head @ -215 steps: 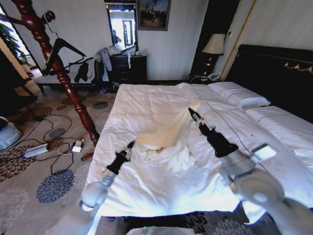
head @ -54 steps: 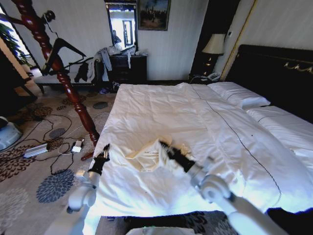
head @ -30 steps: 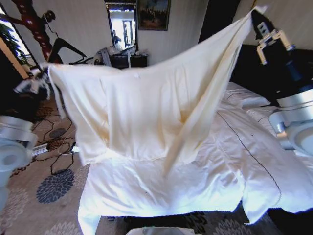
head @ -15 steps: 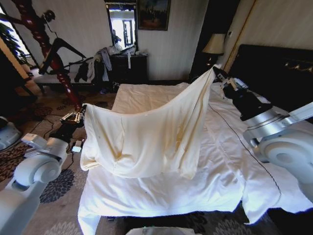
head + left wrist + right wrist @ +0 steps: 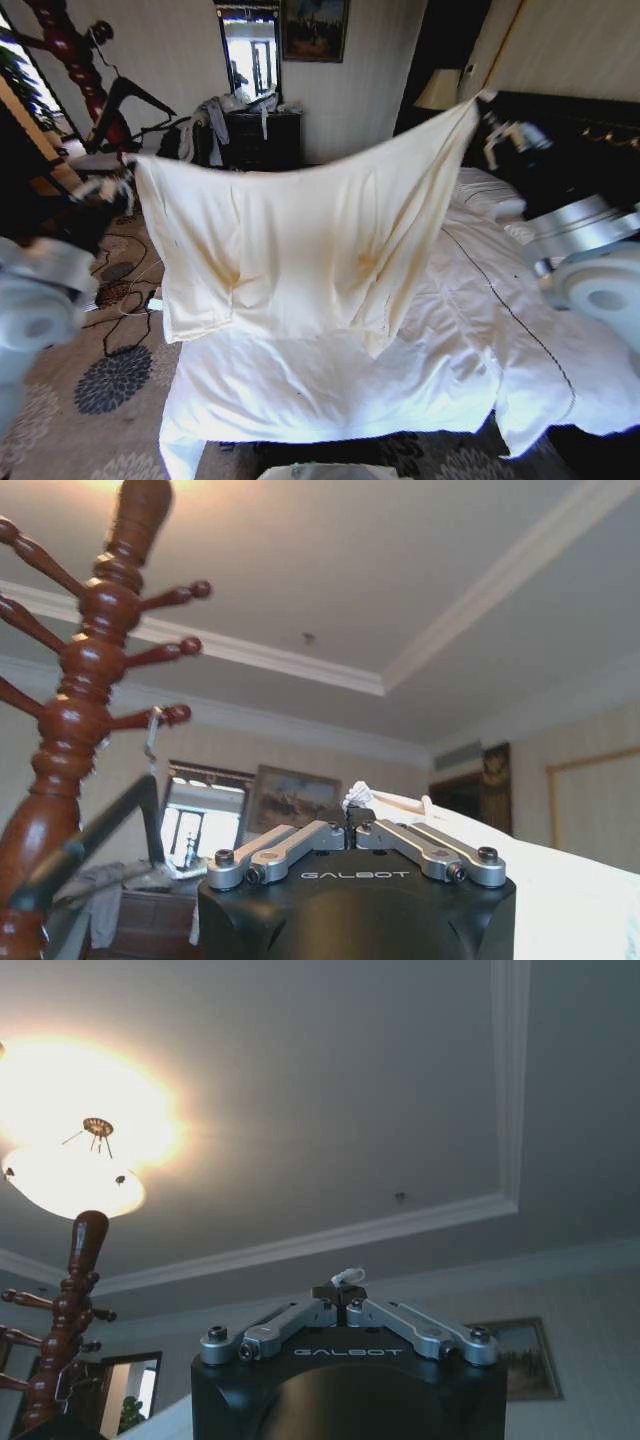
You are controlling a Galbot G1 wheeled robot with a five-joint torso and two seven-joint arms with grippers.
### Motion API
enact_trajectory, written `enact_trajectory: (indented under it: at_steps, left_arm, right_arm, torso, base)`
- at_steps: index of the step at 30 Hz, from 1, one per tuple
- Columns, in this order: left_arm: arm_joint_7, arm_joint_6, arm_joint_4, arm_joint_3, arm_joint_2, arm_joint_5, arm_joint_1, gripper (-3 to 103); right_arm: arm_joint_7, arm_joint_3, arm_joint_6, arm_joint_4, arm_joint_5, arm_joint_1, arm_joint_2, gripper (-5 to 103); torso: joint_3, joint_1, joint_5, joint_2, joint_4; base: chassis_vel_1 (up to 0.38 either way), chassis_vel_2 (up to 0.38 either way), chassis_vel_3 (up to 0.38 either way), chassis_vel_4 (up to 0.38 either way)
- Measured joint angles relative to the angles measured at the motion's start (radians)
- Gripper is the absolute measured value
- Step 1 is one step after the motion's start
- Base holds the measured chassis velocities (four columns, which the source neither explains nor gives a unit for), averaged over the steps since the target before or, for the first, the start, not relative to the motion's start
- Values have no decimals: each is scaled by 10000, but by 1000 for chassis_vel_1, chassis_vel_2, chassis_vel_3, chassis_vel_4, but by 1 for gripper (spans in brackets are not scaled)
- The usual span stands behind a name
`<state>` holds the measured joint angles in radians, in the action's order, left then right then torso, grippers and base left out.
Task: Pick up the clothes from the bed and hang them on the clothes hanger.
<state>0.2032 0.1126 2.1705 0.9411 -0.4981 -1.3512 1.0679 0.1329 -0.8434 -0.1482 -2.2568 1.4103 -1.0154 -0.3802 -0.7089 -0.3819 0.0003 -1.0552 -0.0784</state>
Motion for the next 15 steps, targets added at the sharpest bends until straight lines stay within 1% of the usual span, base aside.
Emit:
enact_trajectory:
  at_steps: [1, 2, 3, 5, 6, 7, 9, 11, 12, 13, 14, 15]
  left_arm:
    - [400, 230, -60, -277, -78, -122, -549, 0]
    - [508, 325, -27, -330, -218, -78, -626, 0]
    - [567, 453, 62, -426, -531, 161, -561, 0]
    - [569, 482, 86, -470, -655, 286, -487, 0]
    - [565, 568, 123, -622, -999, 666, -255, 0]
    - [457, 622, 124, -863, -1512, 1245, 58, 0]
    - [250, 642, 42, -1304, -2284, 2100, 405, 0]
    - [218, 642, 21, -1394, -2415, 2257, 444, 0]
    - [122, 642, -68, -1753, -2888, 2828, 552, 0]
    - [101, 641, -129, -1988, -3196, 3156, 594, 0]
    - [99, 641, -190, -2171, -3431, 3368, 628, 0]
    - [99, 641, -190, -2171, -3431, 3368, 628, 0]
  right_arm:
    - [-308, 3, -53, -26, -224, -30, -291, 0]
    - [-481, 112, -90, -37, -352, -76, -465, 0]
    - [-733, 391, -126, -42, -630, -163, -812, 0]
    - [-800, 474, -133, -38, -719, -184, -913, 0]
    - [-1020, 785, -172, 13, -1074, -257, -1279, 0]
    - [-1251, 1130, -220, 128, -1451, -331, -1775, 0]
    - [-1454, 1555, -225, 305, -1926, -430, -2565, 0]
    - [-1475, 1608, -221, 335, -2000, -443, -2700, 0]
    - [-1565, 1787, -194, 458, -2288, -490, -3162, 0]
    - [-1621, 1877, -180, 526, -2422, -518, -3396, 0]
    - [-1648, 1932, -167, 543, -2457, -543, -3555, 0]
    - [-1648, 1932, -167, 543, -2457, -543, -3555, 0]
  torso:
    - [0, -1, -2, 0, -3]
    - [1, 0, -3, -1, -1]
    - [1, 1, -1, -1, 4]
    - [1, 0, 0, -1, 5]
    - [1, 2, 1, 0, 9]
    - [0, 0, -9, 0, 9]
    - [-1, -1, -4, 1, 10]
    - [-1, 0, -3, 1, 9]
    - [0, 1, -1, 1, 5]
    - [0, 1, -3, 1, 2]
    - [0, 0, -3, 1, 3]
    - [0, 0, -3, 1, 3]
  base:
    - [0, 0, 0, 0]
    - [0, 0, 0, 0]
    - [0, 0, 0, 0]
    - [0, 0, 0, 0]
    - [0, 0, 0, 0]
    - [0, 0, 0, 0]
    - [0, 0, 0, 0]
    - [0, 0, 0, 0]
    - [0, 0, 0, 0]
    - [0, 0, 0, 0]
    - [0, 0, 0, 0]
    - [0, 0, 0, 0]
